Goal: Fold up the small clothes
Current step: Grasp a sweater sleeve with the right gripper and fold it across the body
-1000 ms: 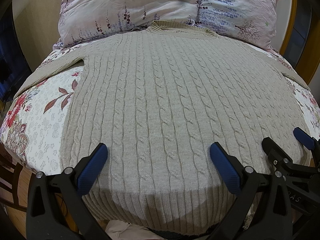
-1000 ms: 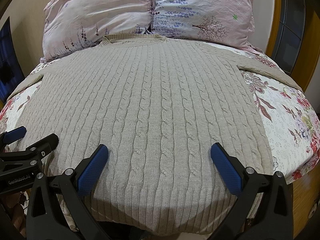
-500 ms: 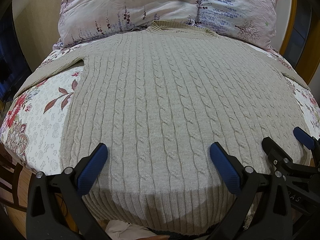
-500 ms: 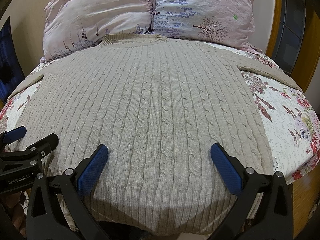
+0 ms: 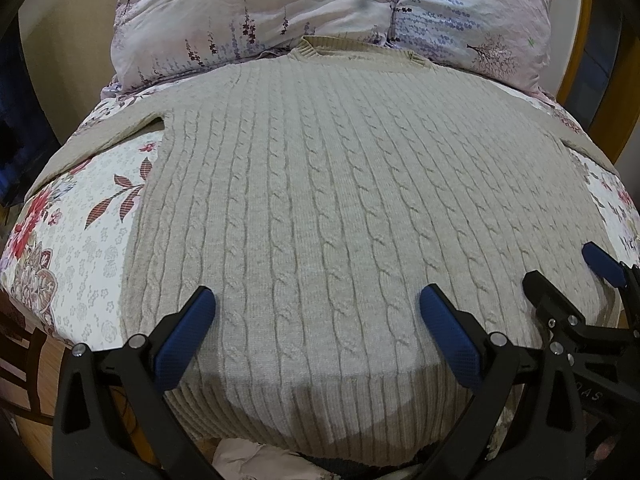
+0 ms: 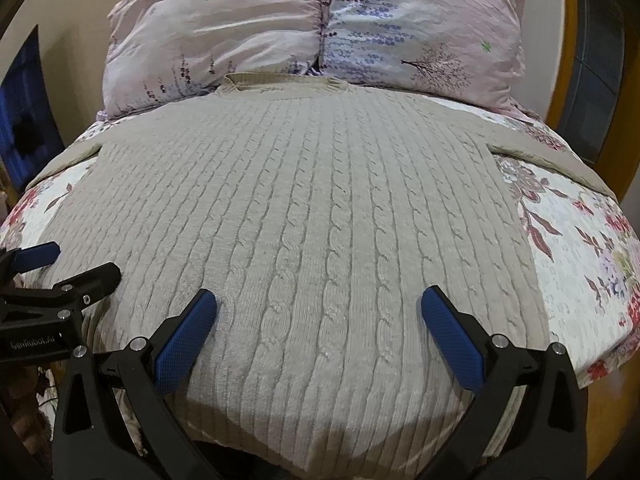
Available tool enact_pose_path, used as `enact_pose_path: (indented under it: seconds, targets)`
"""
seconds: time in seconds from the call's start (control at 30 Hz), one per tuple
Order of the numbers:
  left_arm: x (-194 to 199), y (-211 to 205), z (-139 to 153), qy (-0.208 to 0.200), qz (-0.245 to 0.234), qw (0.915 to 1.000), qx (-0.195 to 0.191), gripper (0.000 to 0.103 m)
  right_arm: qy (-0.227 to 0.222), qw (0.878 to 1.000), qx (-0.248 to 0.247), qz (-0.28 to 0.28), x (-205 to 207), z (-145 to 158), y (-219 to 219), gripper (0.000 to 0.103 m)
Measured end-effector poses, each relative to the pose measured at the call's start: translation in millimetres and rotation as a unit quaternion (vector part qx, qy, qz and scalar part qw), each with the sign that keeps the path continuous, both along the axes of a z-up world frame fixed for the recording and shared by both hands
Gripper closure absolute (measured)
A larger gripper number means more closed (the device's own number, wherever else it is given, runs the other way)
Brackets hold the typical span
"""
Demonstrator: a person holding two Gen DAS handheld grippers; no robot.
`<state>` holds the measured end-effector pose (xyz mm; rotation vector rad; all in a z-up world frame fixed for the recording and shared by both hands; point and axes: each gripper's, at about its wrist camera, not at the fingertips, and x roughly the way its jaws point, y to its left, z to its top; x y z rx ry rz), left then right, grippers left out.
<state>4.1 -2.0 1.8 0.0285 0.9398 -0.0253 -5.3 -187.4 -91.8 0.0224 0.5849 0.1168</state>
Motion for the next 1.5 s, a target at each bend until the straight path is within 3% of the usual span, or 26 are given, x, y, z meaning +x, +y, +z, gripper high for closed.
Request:
enact_pose_path:
  seconds: [0.27,0.4,0.47,0.67,0.8,0.83,1.0,1.13,1.23,1.4,1.5]
  targets:
    - [1.9,1.1,0.2,0.001,-0.018,0.9998,0.01,0.002,0.003,0.999,0.0,0.041,7.3,4.2,-6.7,0.001]
    - [14.7,-3.0,10.7,-0.025,-0.024,0.9971,0.068,0.002,-0.016,0.998,0.055,0.019,20.7,23.4,-42.0,0.001]
    - [23.2,0.6,17.4,-0.035,-0.027,0.9964,0.072,0.002,-0.013,0.995,0.093,-0.02,35.9,35.5,-77.2,0.004]
    - [71.1,27.3,40.5,-0.04,-0.022,0.9987,0.021,0.002,0.006,0.963,0.23,-0.137,84.2,55.9,-199.4,0.023]
    - [107.3,44.1,49.6,-0.037,-0.021,0.9989,-0.021,0.002,0.034,0.93,0.297,-0.216,115.8,48.1,-267.6,0.036]
    - [115.3,48.1,50.5,-0.033,-0.02,0.9988,-0.032,0.002,0.043,0.916,0.318,-0.241,124.0,42.3,-287.3,0.04]
    - [147.8,62.4,51.0,-0.028,-0.006,0.9981,-0.055,0.002,0.062,0.874,0.36,-0.32,136.1,18.6,-340.2,0.048]
    - [167.5,69.2,47.1,-0.025,0.003,0.9983,-0.053,0.002,0.065,0.852,0.39,-0.344,140.4,3.6,-365.3,0.056]
    - [179.4,72.9,41.2,-0.019,0.005,0.9982,-0.057,0.002,0.054,0.845,0.397,-0.353,141.9,-0.6,-376.9,0.064]
    - [188.3,82.4,38.2,-0.047,0.016,0.9949,-0.088,0.002,0.037,0.833,0.408,-0.373,142.6,-5.1,-390.7,0.075]
    - [195.1,84.0,35.9,-0.043,0.006,0.9937,-0.103,0.002,0.029,0.835,0.397,-0.38,142.2,-6.7,-395.5,0.083]
